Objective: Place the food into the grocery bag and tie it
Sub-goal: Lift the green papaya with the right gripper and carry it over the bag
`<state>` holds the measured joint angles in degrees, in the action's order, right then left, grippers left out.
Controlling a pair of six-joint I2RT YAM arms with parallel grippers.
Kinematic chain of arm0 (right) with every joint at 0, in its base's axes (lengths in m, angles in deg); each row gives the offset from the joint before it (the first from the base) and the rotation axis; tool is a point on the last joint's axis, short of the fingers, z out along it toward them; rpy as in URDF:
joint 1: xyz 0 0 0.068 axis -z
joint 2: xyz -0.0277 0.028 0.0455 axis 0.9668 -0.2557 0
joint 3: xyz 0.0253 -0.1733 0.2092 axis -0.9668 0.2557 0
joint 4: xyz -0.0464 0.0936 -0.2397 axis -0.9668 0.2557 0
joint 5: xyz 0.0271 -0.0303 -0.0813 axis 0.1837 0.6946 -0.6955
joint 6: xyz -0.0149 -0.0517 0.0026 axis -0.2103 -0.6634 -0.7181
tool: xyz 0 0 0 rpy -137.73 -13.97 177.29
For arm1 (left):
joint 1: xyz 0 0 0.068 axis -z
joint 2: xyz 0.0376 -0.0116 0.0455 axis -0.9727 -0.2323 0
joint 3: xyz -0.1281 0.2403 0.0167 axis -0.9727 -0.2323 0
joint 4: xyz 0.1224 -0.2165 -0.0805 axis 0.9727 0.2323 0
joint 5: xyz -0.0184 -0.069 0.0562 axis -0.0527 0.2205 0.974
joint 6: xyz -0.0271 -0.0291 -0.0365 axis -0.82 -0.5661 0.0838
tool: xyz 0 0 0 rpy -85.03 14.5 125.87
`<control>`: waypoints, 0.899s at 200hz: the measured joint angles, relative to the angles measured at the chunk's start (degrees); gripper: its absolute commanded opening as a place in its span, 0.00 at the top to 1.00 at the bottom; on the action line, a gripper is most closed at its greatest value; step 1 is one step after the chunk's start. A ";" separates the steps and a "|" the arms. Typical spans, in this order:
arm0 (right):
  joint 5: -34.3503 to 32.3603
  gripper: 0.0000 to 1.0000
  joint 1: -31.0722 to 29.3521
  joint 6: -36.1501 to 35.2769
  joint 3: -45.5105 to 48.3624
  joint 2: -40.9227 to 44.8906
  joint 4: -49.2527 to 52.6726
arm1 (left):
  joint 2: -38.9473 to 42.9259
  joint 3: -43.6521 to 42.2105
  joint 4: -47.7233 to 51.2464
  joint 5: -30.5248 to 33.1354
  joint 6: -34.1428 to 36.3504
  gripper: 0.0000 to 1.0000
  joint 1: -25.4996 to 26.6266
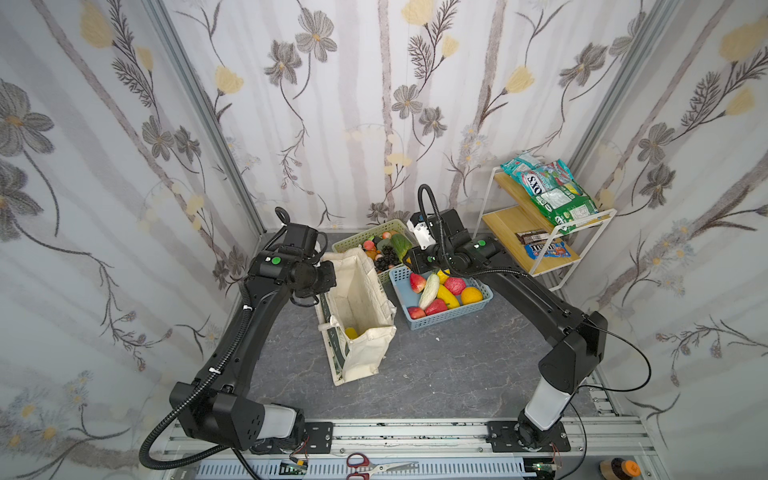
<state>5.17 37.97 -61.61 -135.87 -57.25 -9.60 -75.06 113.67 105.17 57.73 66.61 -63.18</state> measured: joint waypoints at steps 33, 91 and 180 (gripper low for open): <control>0.04 0.54 -2.21 0.35 -1.79 0.66 0.17 | -0.09 0.00 -0.35 0.02 0.02 1.00 0.00; 1.57 0.55 -7.91 1.90 -4.07 0.52 0.31 | -0.11 0.00 -0.39 0.04 0.02 1.00 0.00; 4.55 0.55 -14.91 4.90 -5.35 -3.32 -0.17 | -0.48 0.13 -0.72 0.02 0.09 1.00 0.00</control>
<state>9.71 23.07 -56.71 -141.22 -60.57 -9.78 -75.54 113.80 104.44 57.75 66.70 -63.18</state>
